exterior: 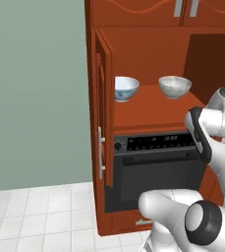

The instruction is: Move the bowls from the cabinet to the plates on the dining table.

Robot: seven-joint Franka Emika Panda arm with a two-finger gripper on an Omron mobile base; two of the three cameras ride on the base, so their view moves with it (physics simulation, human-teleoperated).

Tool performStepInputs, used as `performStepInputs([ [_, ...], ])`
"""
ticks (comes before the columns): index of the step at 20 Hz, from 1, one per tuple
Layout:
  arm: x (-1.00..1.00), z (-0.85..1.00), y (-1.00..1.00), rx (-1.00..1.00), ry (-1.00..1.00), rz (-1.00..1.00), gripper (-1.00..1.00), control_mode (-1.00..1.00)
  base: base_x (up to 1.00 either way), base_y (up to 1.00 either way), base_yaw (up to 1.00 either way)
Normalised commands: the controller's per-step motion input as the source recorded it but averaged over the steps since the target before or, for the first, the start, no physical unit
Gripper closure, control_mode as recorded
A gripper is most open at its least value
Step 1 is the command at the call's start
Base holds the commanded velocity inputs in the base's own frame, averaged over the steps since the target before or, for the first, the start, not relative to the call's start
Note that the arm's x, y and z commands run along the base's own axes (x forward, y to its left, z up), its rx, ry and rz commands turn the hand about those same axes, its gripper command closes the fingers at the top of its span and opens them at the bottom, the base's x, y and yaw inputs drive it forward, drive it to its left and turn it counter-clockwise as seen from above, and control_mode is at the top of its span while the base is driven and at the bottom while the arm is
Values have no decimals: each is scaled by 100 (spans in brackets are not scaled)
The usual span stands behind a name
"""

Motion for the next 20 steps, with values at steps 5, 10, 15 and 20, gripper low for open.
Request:
performStepInputs([
  [5, 0, 0, 0, 0, 0, 0, -100, 100, 0, 4, 0],
  [10, 0, 0, 0, 0, 0, 0, -100, 100, 24, 0, 0],
  [15, 0, 0, 0, 0, 0, 0, -100, 100, 53, 5, 0],
  [20, 0, 0, 0, 0, 0, 0, -100, 100, 58, 10, 0],
])
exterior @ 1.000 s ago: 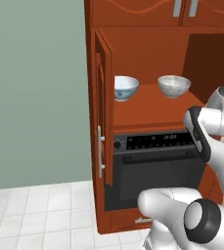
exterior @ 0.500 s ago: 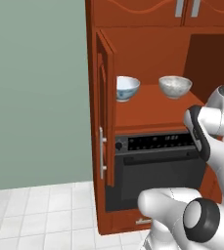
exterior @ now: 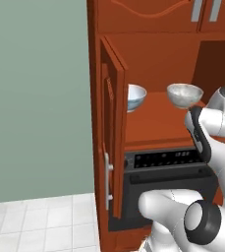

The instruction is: Move the bowls from the cabinet to the plates on the dining table.

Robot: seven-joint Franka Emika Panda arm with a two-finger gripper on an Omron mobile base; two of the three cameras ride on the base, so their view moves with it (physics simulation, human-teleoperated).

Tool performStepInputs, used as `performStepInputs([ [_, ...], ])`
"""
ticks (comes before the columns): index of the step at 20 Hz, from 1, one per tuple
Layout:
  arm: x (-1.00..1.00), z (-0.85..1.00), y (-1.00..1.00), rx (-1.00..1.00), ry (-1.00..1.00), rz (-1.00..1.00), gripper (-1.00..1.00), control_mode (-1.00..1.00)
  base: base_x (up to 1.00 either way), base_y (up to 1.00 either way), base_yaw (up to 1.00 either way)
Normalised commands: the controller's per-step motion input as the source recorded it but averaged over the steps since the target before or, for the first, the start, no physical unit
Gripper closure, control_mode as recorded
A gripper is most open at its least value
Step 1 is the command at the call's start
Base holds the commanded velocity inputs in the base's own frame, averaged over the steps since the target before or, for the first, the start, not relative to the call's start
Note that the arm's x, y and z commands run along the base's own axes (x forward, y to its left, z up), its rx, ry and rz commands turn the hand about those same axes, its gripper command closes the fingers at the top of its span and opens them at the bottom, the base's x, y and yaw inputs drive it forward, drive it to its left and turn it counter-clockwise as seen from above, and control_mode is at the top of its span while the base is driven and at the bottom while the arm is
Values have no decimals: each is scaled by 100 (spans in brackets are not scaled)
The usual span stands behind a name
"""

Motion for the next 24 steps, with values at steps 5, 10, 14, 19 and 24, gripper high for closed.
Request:
performStepInputs([
  [5, 0, 0, 0, 0, 0, 0, -100, 100, 59, 7, 0],
  [10, 6, 0, 0, 0, 0, 0, -100, -100, 40, 2, 0],
  [14, 3, 0, 0, 0, 0, 0, -100, -100, 0, 0, 0],
  [19, 0, 1, -6, 2, 0, 0, -100, -100, 0, 0, 0],
  [24, 13, 15, -6, 8, -3, -6, -100, -100, 0, 0, 0],
])
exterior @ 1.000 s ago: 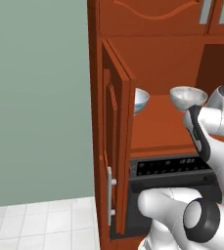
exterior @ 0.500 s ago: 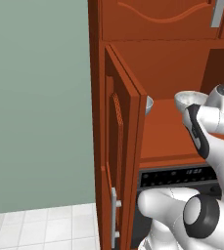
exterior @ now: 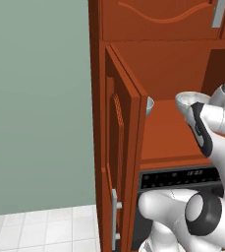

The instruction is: Move the bowls from the cabinet to the plates on the dining table.

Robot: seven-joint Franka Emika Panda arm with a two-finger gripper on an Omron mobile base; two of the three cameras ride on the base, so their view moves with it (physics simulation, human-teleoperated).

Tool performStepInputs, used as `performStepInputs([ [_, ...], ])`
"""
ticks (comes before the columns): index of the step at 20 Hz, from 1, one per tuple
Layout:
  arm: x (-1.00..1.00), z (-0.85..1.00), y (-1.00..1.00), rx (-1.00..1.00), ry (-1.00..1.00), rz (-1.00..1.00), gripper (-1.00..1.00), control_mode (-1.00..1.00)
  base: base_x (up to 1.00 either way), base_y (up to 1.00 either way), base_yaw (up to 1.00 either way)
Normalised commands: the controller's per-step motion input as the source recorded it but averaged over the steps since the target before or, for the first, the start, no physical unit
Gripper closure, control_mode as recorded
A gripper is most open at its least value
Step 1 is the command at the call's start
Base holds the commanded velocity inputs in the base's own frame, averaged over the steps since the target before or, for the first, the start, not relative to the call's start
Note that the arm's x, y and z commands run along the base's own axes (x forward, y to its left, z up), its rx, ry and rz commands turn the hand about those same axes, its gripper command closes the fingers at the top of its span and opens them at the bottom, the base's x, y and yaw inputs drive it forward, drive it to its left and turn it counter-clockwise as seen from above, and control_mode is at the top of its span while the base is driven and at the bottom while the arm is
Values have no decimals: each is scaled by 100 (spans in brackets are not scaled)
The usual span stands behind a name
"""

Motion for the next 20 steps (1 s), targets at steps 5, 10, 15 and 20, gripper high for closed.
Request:
performStepInputs([
  [5, 20, 18, 0, 5, -2, -10, -100, -100, 0, 0, 0],
  [10, 9, 20, -8, 9, -3, -10, -100, -100, 0, 0, 0],
  [15, 1, 22, -26, 13, -4, -15, -100, -100, 0, 0, 0],
  [20, 0, 15, -29, 14, -7, -18, -100, -100, 0, 0, 0],
])
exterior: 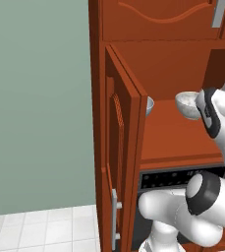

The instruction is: Move the bowls from the cabinet to the plates on the dining table.

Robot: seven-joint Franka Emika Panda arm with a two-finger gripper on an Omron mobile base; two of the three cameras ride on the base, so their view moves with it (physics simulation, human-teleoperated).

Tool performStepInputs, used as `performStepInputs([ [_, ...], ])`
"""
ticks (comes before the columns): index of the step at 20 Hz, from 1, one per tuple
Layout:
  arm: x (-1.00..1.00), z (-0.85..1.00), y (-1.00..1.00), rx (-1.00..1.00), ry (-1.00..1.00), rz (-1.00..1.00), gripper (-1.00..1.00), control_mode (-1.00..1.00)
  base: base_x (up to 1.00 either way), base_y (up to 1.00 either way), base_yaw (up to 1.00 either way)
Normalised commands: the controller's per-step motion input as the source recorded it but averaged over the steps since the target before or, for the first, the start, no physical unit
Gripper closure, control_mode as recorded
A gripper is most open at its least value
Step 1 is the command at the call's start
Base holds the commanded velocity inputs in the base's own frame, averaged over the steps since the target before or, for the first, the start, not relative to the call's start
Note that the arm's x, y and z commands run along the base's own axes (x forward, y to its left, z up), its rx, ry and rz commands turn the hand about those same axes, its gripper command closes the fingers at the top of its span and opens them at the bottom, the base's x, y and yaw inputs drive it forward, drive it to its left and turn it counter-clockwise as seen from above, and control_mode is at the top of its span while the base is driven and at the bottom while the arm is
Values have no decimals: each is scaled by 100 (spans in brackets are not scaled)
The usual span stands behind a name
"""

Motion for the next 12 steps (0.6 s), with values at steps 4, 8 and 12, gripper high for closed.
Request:
performStepInputs([
  [4, 0, 5, -20, 12, -6, -22, -100, -100, 0, 0, 0],
  [8, 0, 2, -3, 3, -2, -4, -100, -100, 0, 0, 0],
  [12, 11, 0, 0, 0, 0, 0, -100, -100, 0, 0, 0],
])
